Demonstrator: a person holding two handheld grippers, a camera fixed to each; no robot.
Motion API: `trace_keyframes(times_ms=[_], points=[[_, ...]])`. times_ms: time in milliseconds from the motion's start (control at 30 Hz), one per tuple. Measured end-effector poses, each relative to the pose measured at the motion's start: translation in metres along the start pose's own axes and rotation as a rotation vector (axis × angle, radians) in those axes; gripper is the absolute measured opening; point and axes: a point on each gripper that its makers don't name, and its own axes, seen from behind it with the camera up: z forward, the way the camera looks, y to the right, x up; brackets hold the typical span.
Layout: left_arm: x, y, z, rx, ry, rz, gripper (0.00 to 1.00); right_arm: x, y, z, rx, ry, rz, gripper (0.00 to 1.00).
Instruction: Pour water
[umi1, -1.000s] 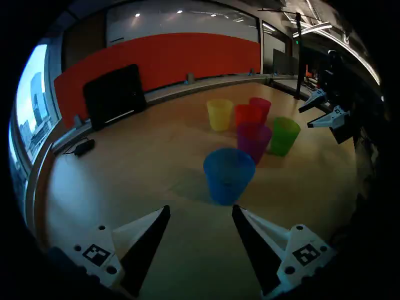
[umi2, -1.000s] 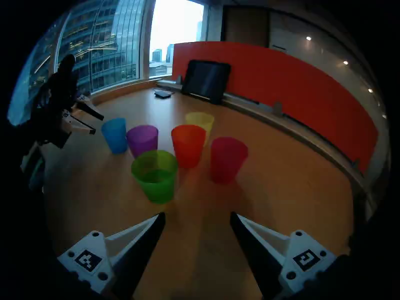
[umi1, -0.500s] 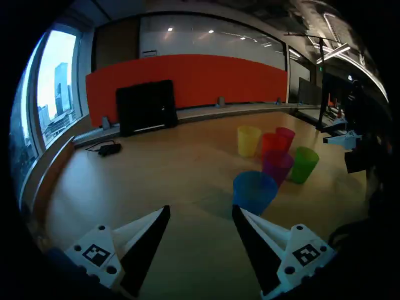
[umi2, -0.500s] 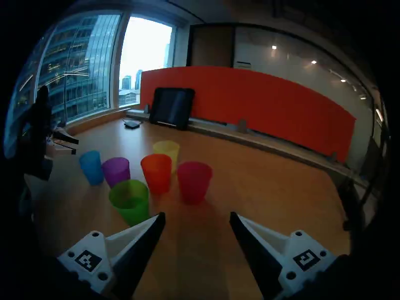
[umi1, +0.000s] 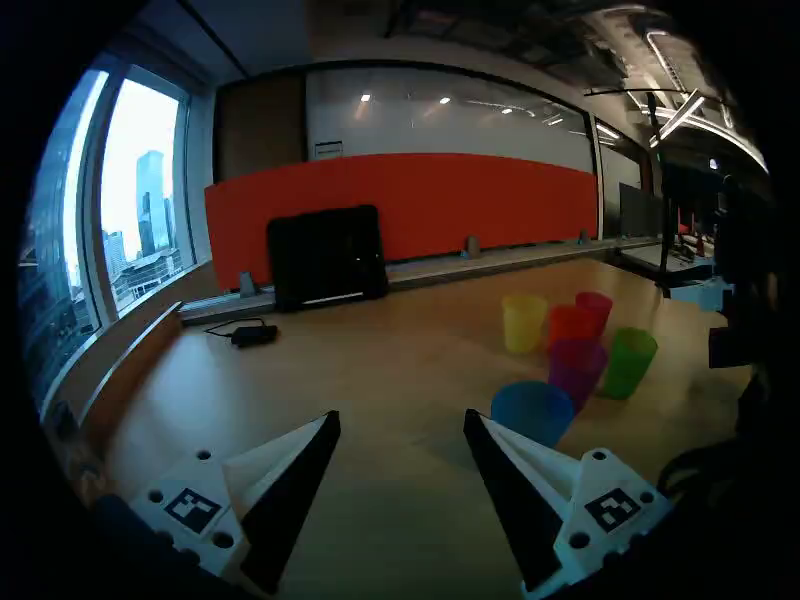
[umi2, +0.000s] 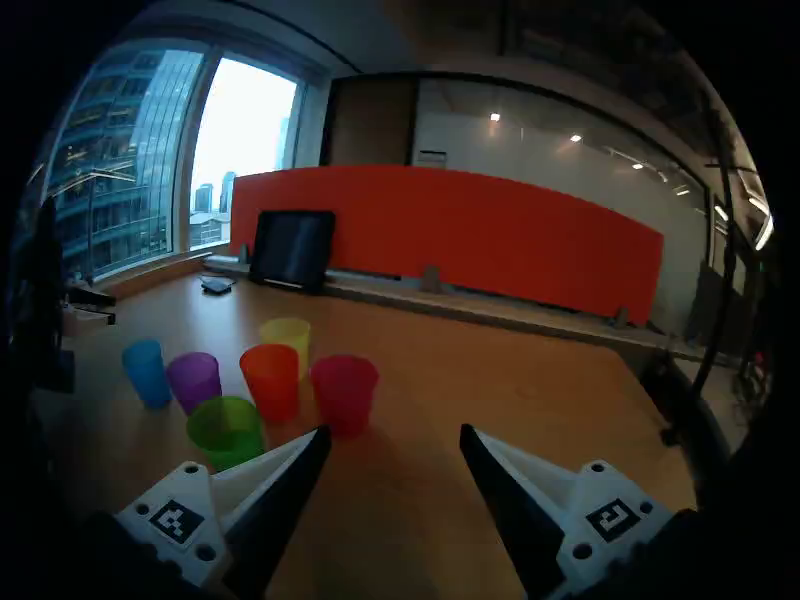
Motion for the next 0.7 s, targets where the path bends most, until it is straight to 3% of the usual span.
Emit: trace_keyframes(times_ms=[467,700], points=[[0.032,-0.009,-0.008,0.073,0.139,-0.050,0.92,0.025,0.015,-0.006,-0.139,0.139,0.044,1.00],[0.046,-0.023,-0.014,0.148,0.198,-0.050,0.92,0.046,0.024,-0.016,-0.210,0.226,0.046,1.00]])
